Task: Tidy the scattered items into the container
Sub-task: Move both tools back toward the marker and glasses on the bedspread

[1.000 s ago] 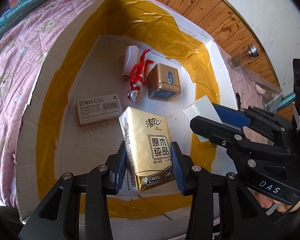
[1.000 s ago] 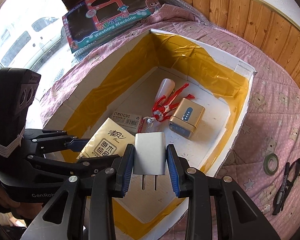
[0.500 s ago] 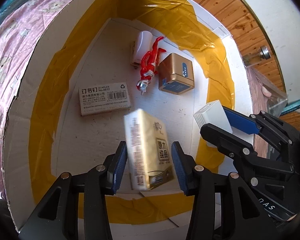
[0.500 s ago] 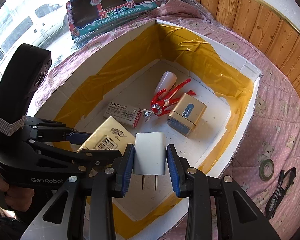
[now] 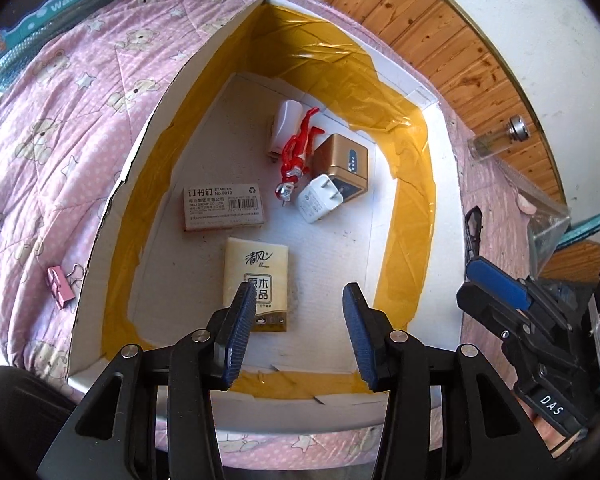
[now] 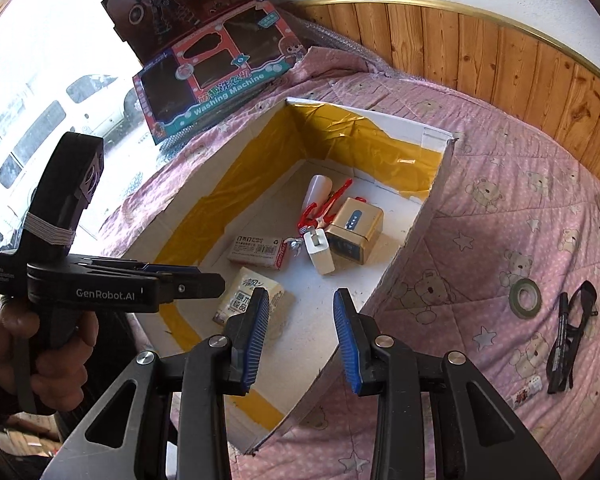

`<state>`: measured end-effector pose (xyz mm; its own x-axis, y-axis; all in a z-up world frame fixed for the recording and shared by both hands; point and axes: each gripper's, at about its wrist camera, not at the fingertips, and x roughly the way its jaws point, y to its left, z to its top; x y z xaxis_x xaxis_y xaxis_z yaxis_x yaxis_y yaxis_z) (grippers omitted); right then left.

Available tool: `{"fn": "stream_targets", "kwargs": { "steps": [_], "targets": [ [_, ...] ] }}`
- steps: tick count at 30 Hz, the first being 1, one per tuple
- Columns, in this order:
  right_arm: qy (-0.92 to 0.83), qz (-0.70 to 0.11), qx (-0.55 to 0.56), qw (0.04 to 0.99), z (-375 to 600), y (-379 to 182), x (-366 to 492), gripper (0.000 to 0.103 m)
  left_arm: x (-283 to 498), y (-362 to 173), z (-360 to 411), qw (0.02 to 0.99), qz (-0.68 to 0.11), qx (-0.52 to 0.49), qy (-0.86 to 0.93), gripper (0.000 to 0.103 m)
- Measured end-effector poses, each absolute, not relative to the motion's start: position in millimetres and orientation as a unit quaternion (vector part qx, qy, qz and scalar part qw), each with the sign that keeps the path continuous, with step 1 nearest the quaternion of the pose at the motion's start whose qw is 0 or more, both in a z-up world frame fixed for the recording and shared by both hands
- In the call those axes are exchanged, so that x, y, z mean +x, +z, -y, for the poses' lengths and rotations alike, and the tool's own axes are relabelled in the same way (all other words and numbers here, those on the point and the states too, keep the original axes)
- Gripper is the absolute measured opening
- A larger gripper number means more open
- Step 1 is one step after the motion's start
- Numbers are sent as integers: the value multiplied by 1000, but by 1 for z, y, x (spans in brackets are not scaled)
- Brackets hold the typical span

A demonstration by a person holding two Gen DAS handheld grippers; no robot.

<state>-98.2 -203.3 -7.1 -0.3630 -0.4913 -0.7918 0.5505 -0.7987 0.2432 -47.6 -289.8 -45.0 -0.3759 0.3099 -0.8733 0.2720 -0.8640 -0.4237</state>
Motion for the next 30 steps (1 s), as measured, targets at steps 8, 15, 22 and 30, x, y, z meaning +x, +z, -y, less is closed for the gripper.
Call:
{"fn": "stream_targets", "kwargs": {
  "steps": [8, 15, 22, 30],
  "targets": [
    [-813, 95, 458, 348, 177, -13, -80, 35, -34, -12, 258, 22, 244, -525, 815, 48],
    [-816, 164, 439, 338, 138, -10, -68, 35, -25, 23, 221, 39, 185, -496, 847, 48],
    [-830, 193, 424, 308, 87, -8, -55, 35, -19, 34, 175, 78, 157, -488, 855, 48],
    [-842, 213, 412, 274, 39, -9, -53, 35, -23, 38, 127, 115, 141, -492, 851, 48]
  ]
}}
